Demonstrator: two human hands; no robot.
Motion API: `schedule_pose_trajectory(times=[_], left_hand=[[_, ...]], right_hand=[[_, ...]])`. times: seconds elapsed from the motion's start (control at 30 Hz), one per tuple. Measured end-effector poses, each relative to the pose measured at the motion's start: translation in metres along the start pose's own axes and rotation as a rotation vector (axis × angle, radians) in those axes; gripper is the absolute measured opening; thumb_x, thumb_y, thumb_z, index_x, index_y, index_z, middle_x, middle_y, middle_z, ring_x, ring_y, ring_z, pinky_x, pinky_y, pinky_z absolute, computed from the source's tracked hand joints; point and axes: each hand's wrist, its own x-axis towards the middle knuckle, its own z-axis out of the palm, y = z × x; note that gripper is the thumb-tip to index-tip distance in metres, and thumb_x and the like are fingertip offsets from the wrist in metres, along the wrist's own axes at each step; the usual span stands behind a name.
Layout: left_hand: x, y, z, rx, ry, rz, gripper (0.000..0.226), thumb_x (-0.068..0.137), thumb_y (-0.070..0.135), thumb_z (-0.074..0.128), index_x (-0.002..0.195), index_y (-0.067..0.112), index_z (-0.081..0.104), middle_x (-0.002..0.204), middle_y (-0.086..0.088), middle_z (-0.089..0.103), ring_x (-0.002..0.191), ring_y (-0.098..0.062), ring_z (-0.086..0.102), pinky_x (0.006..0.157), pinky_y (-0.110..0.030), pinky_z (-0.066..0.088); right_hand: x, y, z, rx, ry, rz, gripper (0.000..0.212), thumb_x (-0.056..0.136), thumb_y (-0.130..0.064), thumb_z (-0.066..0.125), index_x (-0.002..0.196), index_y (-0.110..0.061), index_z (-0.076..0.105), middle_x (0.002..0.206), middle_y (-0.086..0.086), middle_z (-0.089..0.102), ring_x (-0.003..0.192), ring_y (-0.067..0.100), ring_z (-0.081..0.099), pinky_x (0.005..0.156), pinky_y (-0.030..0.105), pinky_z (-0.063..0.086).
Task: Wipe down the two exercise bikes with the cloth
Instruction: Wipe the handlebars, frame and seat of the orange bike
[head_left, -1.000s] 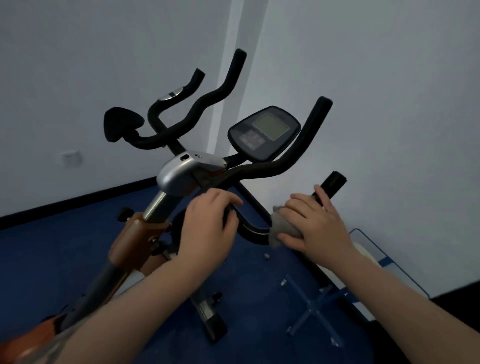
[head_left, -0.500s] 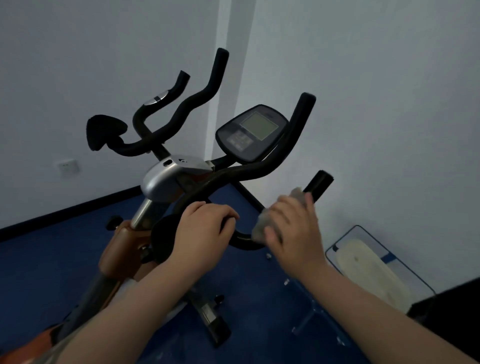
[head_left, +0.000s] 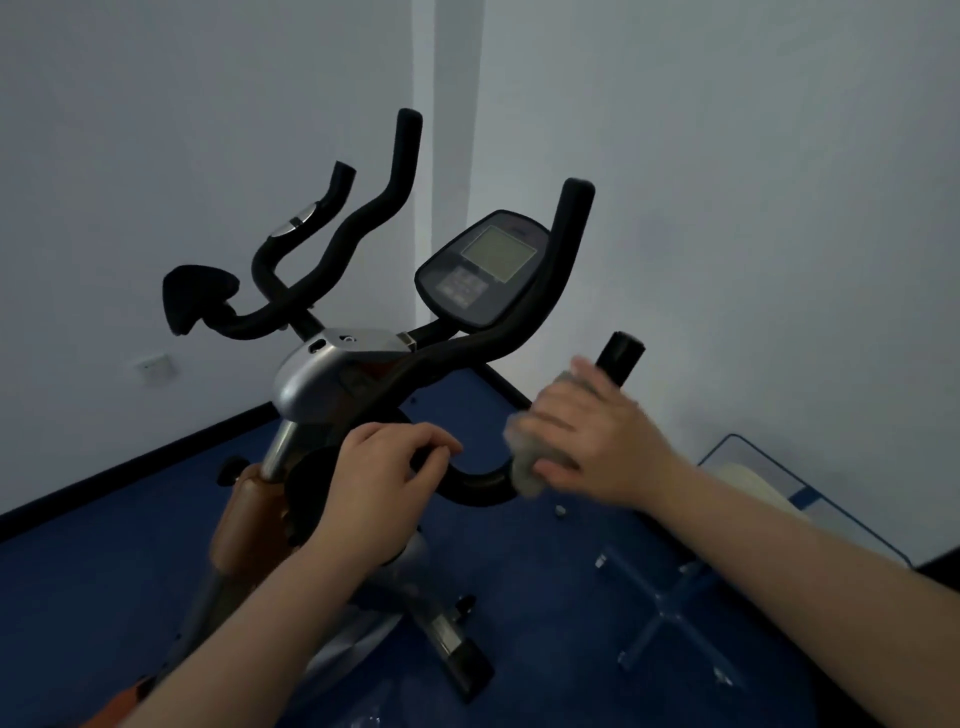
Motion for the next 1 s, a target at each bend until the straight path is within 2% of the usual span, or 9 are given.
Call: schedule_pose_trajectory(times=[0.1,0.17,0.2,0.37,0.43,0.57,0.7,0.87,1.0], left_hand=[[0.000,0.001,0.000,-0.048,-0.011,-0.012,0.026,0.095,0.026,0.060,0.085,0.050,0.060,0.087,0.028,0.066,0.090,0.000,0.057,0.100,-0.031,0.036],[-0.001,0.000,-0.001,-0.074,-0.004,-0.018,0.027,0.094,0.025,0.061,0.087,0.051,0.060,0.088,0.028,0.067,0.091,-0.003,0.058,0.099,-0.034,0.036],[-0.001,0.000,-0.001,-0.081,-0.002,-0.018,0.027,0.094,0.023,0.062,0.087,0.050,0.061,0.088,0.028,0.067,0.091,-0.003,0.058,0.098,-0.035,0.037],[0.003,0.008,-0.003,0.004,-0.045,-0.027,0.027,0.093,0.023,0.062,0.084,0.048,0.059,0.080,0.025,0.065,0.082,0.004,0.057,0.102,-0.034,0.033],[0.010,0.014,-0.003,-0.021,-0.059,-0.072,0.021,0.095,0.023,0.059,0.084,0.041,0.062,0.073,0.015,0.068,0.078,0.000,0.058,0.104,-0.036,0.037],[0.038,0.044,0.007,-0.193,-0.034,-0.175,0.016,0.095,0.028,0.054,0.090,0.035,0.067,0.075,0.009,0.069,0.074,-0.006,0.065,0.075,-0.038,0.056],[0.052,0.069,0.042,-0.332,-0.101,-0.221,0.021,0.098,0.030,0.050,0.089,0.023,0.068,0.082,0.008,0.068,0.080,-0.011,0.064,0.077,-0.040,0.054],[0.049,0.062,0.069,0.037,-0.306,-0.160,0.041,0.103,0.041,0.033,0.075,0.016,0.051,0.065,0.006,0.052,0.069,-0.018,0.052,0.053,-0.033,0.031],[0.052,0.059,0.068,-0.074,-0.316,-0.227,0.059,0.103,0.049,0.027,0.063,0.011,0.049,0.060,-0.003,0.058,0.058,-0.017,0.053,0.055,-0.034,0.035]], right_hand=[[-0.003,0.002,0.000,-0.010,0.099,0.270,0.036,0.092,-0.030,0.049,0.097,-0.004,0.073,0.097,0.008,0.068,0.100,0.029,0.064,0.118,0.045,0.016],[0.001,-0.036,0.013,0.057,0.167,0.500,0.031,0.089,-0.028,0.050,0.092,-0.005,0.070,0.098,0.008,0.067,0.107,0.030,0.061,0.120,0.046,0.013],[0.002,-0.054,0.020,0.088,0.190,0.503,0.029,0.088,-0.028,0.051,0.090,-0.006,0.069,0.098,0.007,0.066,0.109,0.029,0.059,0.120,0.045,0.011],[0.001,-0.028,0.013,0.001,0.096,0.028,0.034,0.091,-0.042,0.055,0.096,-0.013,0.072,0.093,0.004,0.067,0.093,0.024,0.063,0.119,0.044,0.018],[0.001,0.006,0.004,-0.073,0.140,0.013,0.036,0.093,-0.041,0.054,0.093,-0.011,0.073,0.088,0.004,0.067,0.089,0.026,0.064,0.116,0.045,0.022],[0.006,0.061,-0.011,-0.210,0.217,-0.105,0.029,0.093,-0.036,0.058,0.089,-0.011,0.073,0.087,0.004,0.067,0.089,0.026,0.066,0.111,0.044,0.035],[0.013,0.074,-0.011,-0.171,0.255,-0.117,0.029,0.091,-0.034,0.061,0.087,-0.009,0.073,0.085,0.006,0.065,0.086,0.028,0.064,0.107,0.045,0.042],[0.008,0.049,0.004,-0.044,0.448,0.218,0.026,0.091,-0.024,0.060,0.091,-0.001,0.072,0.090,0.011,0.067,0.090,0.028,0.062,0.077,0.034,0.055],[0.024,0.005,0.017,0.274,0.724,0.793,0.043,0.101,-0.030,0.044,0.101,0.007,0.065,0.098,0.017,0.064,0.096,0.022,0.057,0.084,0.028,0.050]])
